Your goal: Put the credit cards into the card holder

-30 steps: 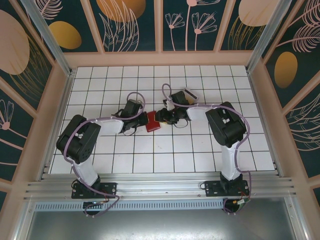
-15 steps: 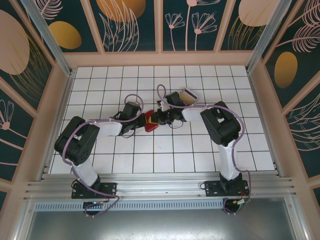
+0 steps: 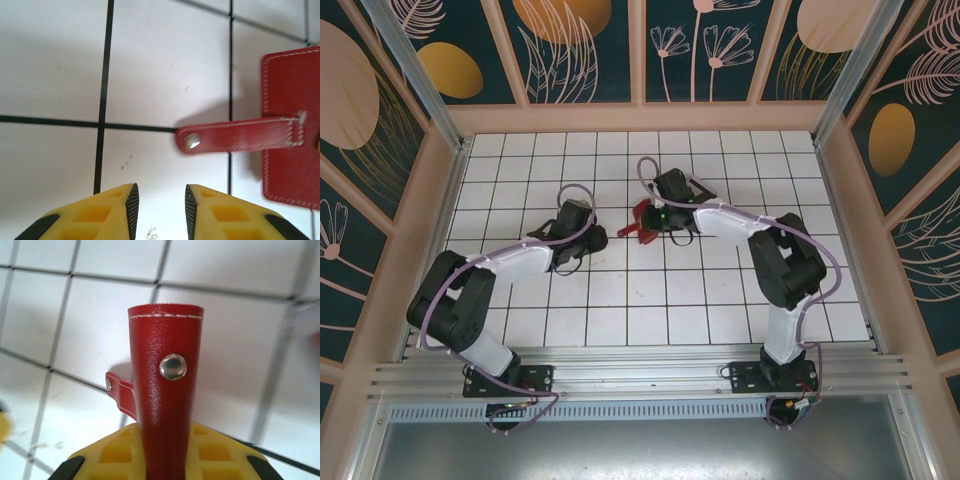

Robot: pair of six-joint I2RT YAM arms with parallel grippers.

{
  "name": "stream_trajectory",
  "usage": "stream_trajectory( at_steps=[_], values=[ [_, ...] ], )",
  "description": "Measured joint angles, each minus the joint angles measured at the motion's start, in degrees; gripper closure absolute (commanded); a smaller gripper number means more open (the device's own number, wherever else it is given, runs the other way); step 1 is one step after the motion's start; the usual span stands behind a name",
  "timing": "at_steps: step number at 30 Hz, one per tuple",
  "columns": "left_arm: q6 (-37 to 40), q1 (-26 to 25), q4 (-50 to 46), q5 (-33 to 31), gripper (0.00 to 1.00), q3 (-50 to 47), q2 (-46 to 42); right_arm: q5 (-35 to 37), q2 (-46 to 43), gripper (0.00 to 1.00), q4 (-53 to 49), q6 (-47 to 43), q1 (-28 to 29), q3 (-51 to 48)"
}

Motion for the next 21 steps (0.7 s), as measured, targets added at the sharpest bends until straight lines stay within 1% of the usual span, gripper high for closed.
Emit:
stream_trajectory(
  at_steps=[4,6,7,10,13,18,21],
  values=[
    [0.0,1.4,0.1,-0.3,0.65,-0.1,-1.0,16.4,-3.1,0.96,-5.7,-3.9,2.6,2.9],
    [0.0,2.1,0.3,-0.3,0.65,-0.7,-1.2,23.6,-4.0,0.94,-8.3,-5.5,4.3,3.9],
    [0.0,2.4,0.3,-0.3,0.65,-1.1,-1.4,27.0,-4.1,0.94,-9.7,-6.2,5.2,4.5],
    [0.0,3.4,0.3,0.0,0.65,-2.7,-2.1,34.2,-3.8,0.93,-13.2,-7.6,7.4,5.5],
    [0.0,4.2,0.3,0.6,0.65,-3.3,-2.3,38.2,-1.5,0.93,-15.6,-8.1,9.3,6.7],
    [0.2,5.1,0.6,0.8,0.63,-3.8,-3.0,38.1,6.6,0.91,-16.9,-7.9,13.0,8.1],
    [0.2,6.0,1.3,1.3,0.64,-5.0,-3.3,37.7,11.1,0.84,-17.4,-7.9,15.1,8.8]
  ],
)
